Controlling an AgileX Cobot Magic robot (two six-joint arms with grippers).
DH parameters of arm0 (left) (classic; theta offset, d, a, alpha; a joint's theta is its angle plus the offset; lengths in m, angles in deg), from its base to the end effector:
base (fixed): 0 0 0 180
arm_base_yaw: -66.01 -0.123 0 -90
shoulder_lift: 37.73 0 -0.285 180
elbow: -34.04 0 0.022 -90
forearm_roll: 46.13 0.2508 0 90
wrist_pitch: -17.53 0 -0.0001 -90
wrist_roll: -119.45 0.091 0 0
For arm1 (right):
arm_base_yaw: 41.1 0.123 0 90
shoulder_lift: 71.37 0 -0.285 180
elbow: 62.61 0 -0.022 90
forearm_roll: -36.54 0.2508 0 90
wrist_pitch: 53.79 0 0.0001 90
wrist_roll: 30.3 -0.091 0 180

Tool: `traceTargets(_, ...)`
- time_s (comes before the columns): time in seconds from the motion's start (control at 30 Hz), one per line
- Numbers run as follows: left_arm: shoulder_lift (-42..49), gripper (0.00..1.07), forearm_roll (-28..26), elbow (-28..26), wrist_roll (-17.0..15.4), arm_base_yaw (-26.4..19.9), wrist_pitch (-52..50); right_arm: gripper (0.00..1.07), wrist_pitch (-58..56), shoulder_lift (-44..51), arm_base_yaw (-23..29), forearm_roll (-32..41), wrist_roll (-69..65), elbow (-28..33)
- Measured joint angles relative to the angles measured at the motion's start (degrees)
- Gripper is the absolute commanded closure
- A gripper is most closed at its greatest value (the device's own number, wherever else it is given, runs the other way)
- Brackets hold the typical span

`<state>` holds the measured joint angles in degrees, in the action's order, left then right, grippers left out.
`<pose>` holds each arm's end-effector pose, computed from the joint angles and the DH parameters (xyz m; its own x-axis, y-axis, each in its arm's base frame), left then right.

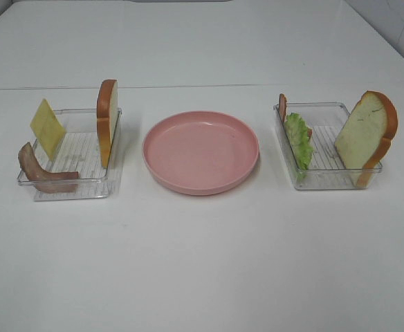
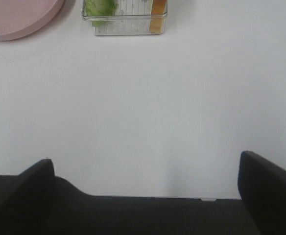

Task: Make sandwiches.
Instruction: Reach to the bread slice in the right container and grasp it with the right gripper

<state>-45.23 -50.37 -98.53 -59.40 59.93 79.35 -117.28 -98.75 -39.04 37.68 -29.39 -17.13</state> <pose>-0.0082 -0.0068 0.2814 -0.4458 -0.0625 -0.8930 -0.0544 0.9976 -0.0426 0.0428 0.0032 0.2831 -0.7227 -0.0330 -0.6904 -0.0533 0.9985 0.0080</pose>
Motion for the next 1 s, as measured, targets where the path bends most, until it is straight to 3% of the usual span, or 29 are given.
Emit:
traceTargets(0.03,0.00,0.04,0.00,0.00,0.00,0.00,0.00,0.11,-0.11,-6.99,0.00,0.69,0.00,-3.55)
traceTargets(0.17,0.00,0.04,0.00,0.00,0.00,0.00,0.00,0.11,-0.29,-16.39,0.00,0.92,0.00,-8.59)
traceTargets(0.23,0.00,0.04,0.00,0.00,0.00,0.00,0.00,0.11,-0.29,-26.87,0.00,1.15,0.00,-14.73)
traceTargets(0.43,0.00,0.04,0.00,0.00,0.00,0.00,0.00,0.11,-0.34,-41.54,0.00,2.01,0.00,-24.41)
traceTargets(0.5,0.00,0.04,0.00,0.00,0.00,0.00,0.00,0.11,-0.46,-49.62,0.00,2.23,0.00,-30.83)
traceTargets(0.77,0.00,0.04,0.00,0.00,0.00,0.00,0.00,0.11,-0.40,-64.11,0.00,2.23,0.00,-44.63)
traceTargets(1.0,0.00,0.04,0.00,0.00,0.00,0.00,0.00,0.11,-2.75,-71.91,-0.23,0.57,0.29,-52.48)
